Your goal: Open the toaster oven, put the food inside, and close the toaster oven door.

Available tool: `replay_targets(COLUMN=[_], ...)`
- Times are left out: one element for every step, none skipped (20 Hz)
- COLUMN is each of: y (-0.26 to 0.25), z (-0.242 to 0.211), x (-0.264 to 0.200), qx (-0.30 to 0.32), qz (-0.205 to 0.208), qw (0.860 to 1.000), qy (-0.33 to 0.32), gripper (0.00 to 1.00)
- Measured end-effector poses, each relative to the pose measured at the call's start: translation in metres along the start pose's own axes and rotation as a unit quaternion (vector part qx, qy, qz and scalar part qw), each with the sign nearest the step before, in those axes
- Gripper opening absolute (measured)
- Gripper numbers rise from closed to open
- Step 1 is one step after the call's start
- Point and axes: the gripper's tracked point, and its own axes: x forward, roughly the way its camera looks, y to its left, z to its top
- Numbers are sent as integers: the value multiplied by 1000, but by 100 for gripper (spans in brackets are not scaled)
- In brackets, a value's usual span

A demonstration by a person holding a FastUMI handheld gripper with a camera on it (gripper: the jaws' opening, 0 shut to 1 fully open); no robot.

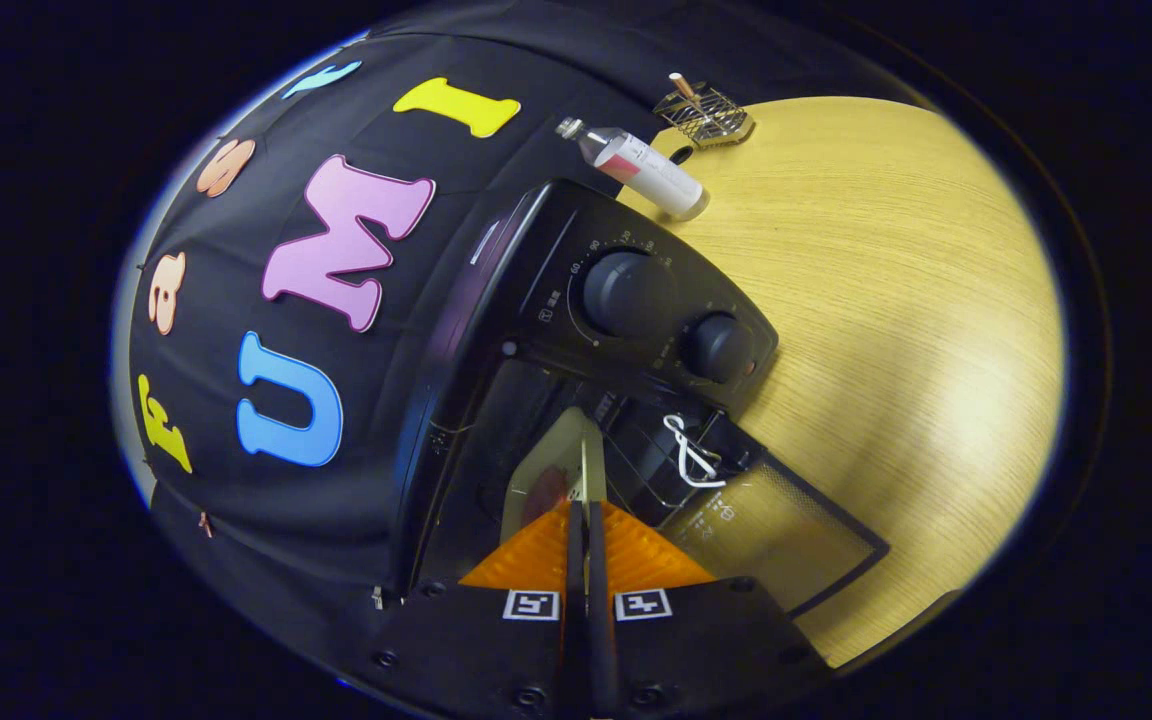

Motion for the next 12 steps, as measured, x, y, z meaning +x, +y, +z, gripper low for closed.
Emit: replay_targets(y=[4, 5, 6, 7, 9, 10, 12, 14, 13, 13, 15, 19], z=[1, 2, 1, 1, 2, 2, 0, -2, -3, -5, -11, -7], x=[5, 10, 15, 19, 22, 25, 26, 27, 27, 28, 27, 20], qx=[0, 1, 1, 1, 0, -1, -2, -2, -4, -8, -9, -9], qz=[-1, 0, 0, 1, 1, 1, 0, 0, -8, -12, -10, -8], qw=[1000, 1000, 1000, 1000, 1000, 1000, 1000, 1000, 1000, 1000, 1000, 1000], qy=[-3, -8, -11, -14, -18, -21, -20, -17, -14, -11, -9, -7], gripper=[6, 6, 6, 6, 6, 6, 6, 6, 6, 6, 6, 6])
